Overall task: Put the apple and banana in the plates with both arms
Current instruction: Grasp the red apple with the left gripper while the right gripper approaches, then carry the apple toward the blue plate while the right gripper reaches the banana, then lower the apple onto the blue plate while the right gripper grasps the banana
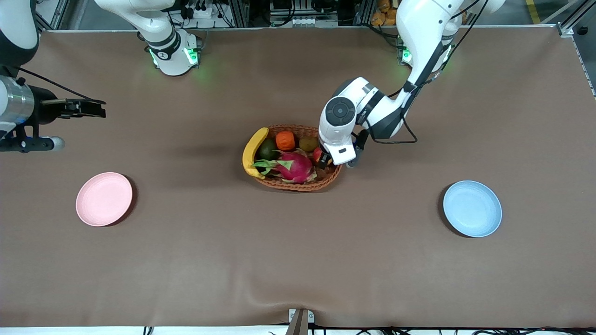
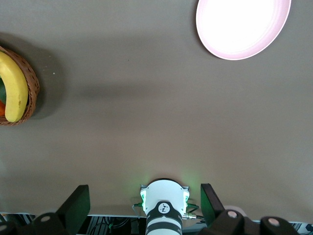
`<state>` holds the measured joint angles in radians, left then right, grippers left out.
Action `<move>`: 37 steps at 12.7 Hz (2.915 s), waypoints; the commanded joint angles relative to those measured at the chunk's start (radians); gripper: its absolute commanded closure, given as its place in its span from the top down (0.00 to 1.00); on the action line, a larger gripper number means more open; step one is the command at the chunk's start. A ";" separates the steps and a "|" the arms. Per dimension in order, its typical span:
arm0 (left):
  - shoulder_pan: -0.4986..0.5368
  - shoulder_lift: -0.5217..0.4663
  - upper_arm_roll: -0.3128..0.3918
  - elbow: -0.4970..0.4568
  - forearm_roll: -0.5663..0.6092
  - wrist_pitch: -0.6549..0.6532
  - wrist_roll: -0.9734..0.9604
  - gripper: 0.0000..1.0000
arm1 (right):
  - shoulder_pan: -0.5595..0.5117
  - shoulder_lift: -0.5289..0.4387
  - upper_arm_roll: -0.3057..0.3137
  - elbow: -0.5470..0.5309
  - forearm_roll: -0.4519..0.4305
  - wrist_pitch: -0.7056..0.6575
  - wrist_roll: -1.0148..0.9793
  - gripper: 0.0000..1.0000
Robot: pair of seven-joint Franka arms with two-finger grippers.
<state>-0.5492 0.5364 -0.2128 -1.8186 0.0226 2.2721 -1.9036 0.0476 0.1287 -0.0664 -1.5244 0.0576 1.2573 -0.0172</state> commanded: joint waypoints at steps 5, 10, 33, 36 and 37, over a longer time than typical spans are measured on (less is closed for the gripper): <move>-0.029 0.056 0.013 0.030 0.023 0.024 -0.034 0.62 | 0.053 0.078 -0.006 -0.005 0.059 0.060 -0.010 1.00; -0.014 0.048 0.015 0.073 0.023 -0.006 -0.037 0.00 | 0.205 0.080 -0.004 -0.075 0.096 0.143 -0.010 1.00; 0.742 0.005 0.016 0.151 0.086 -0.268 1.420 0.00 | 0.617 0.201 -0.004 -0.476 0.209 0.938 0.520 1.00; 0.773 0.072 0.016 0.162 0.132 -0.154 1.543 0.00 | 0.630 0.229 -0.004 -0.476 0.209 0.955 0.522 1.00; 0.773 0.091 0.016 0.168 0.132 -0.135 1.563 0.00 | 0.635 0.238 -0.004 -0.476 0.209 0.958 0.522 1.00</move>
<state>0.2206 0.6056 -0.1822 -1.6720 0.1298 2.1126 -0.3740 0.6596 0.3545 -0.0594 -1.9955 0.2513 2.1966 0.4894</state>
